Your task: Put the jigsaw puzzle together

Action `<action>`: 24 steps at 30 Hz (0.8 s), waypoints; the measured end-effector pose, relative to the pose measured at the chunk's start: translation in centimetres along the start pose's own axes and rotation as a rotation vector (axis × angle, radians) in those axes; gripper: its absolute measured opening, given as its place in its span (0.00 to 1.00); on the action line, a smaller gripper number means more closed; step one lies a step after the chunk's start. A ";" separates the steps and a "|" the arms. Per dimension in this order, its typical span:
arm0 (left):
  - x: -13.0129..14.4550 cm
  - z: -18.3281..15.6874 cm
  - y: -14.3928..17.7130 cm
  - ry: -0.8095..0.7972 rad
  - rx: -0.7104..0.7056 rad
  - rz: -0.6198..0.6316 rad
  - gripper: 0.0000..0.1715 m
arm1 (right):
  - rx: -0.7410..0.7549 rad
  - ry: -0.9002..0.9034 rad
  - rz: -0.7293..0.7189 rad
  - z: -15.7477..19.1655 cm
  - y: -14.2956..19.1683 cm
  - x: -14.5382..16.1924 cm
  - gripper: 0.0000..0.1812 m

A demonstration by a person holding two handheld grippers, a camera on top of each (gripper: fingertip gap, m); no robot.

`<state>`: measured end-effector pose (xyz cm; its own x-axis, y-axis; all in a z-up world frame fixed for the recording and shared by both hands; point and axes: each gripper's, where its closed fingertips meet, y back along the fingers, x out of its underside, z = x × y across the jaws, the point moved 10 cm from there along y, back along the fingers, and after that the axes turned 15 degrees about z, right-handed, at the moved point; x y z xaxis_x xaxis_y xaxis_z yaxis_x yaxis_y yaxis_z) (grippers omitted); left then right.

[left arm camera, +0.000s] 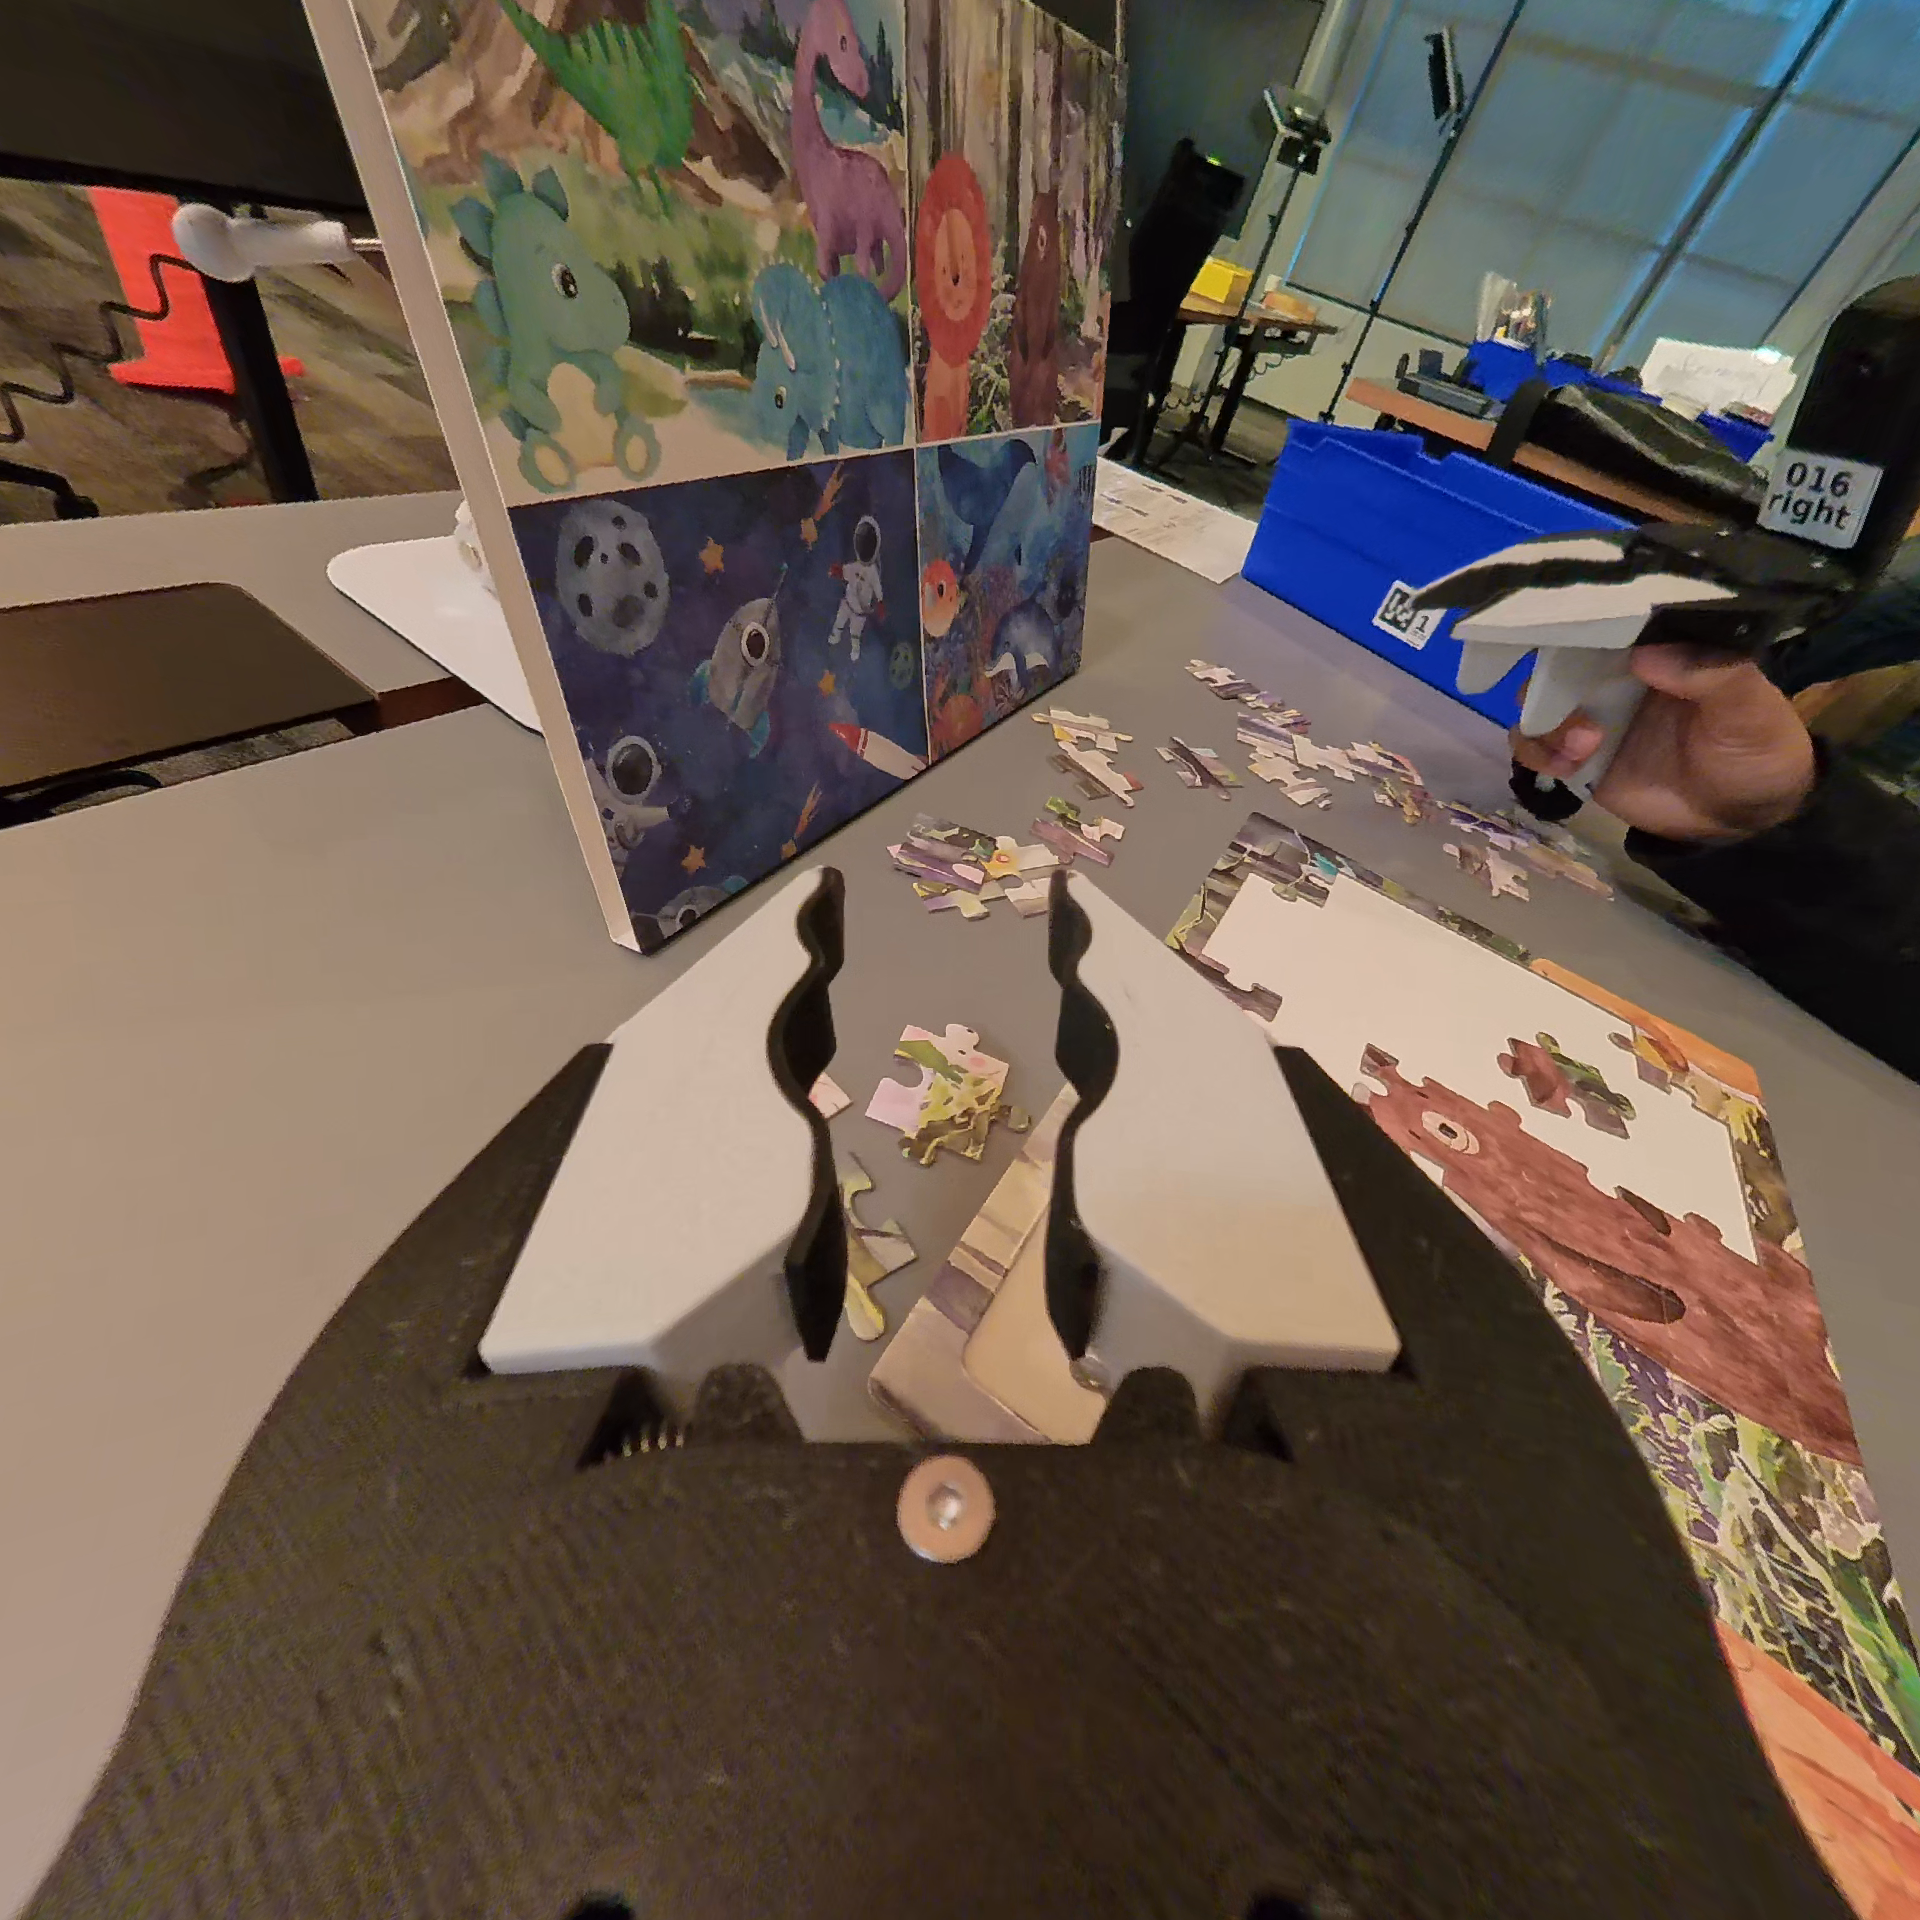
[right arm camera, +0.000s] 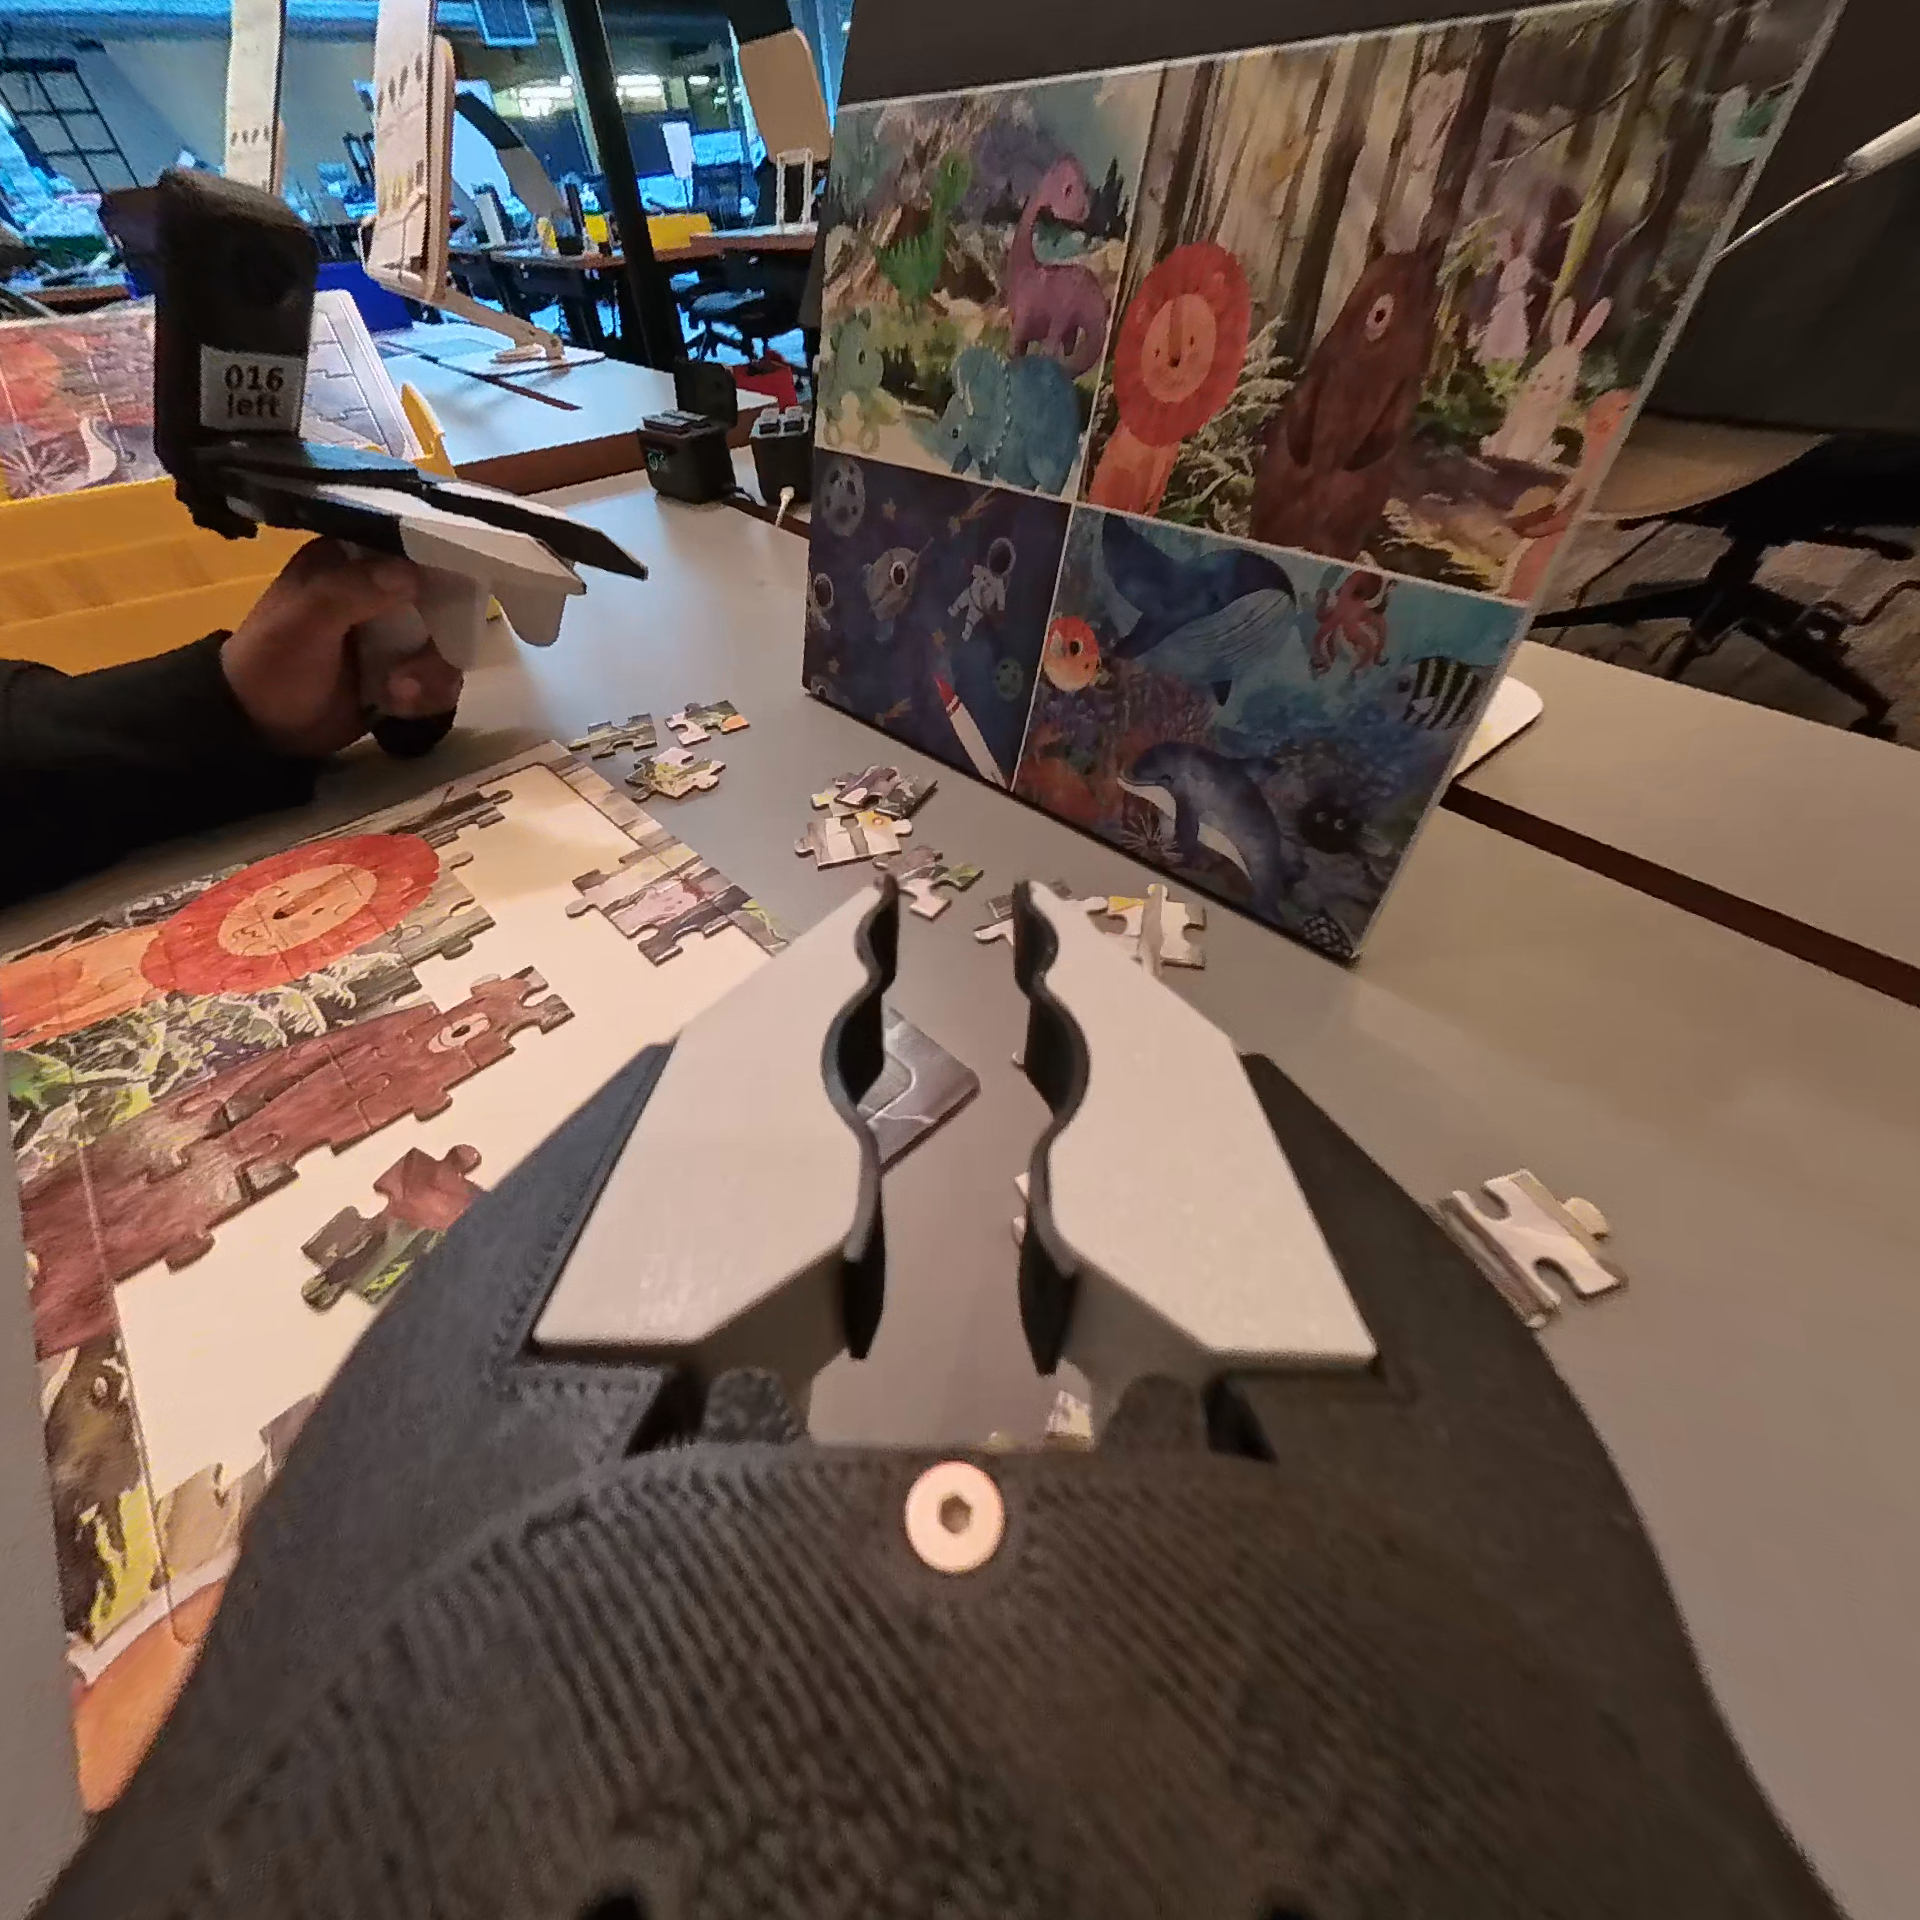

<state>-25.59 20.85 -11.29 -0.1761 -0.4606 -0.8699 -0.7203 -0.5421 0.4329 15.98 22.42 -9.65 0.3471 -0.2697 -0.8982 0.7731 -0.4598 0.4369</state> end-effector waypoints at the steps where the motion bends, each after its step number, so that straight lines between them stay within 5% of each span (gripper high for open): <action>1: 0.0 0.0 0.0 0.000 0.004 0.002 0.22 | -0.009 0.011 0.012 0.1 -0.2 0.1 0.12; 12: 0.0 0.1 -0.1 0.002 0.027 0.004 0.22 | -0.448 0.343 0.502 7.8 -4.0 2.3 0.21; 24: 0.0 0.6 0.1 0.051 0.024 -0.016 0.22 | -0.532 0.439 0.591 10.5 -5.0 3.2 0.33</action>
<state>-26.10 21.17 -11.41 -0.1304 -0.4874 -0.8634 -0.7388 -0.5330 0.4125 7.60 14.98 -14.20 0.8520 0.0591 -0.5201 0.5098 0.1321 0.8501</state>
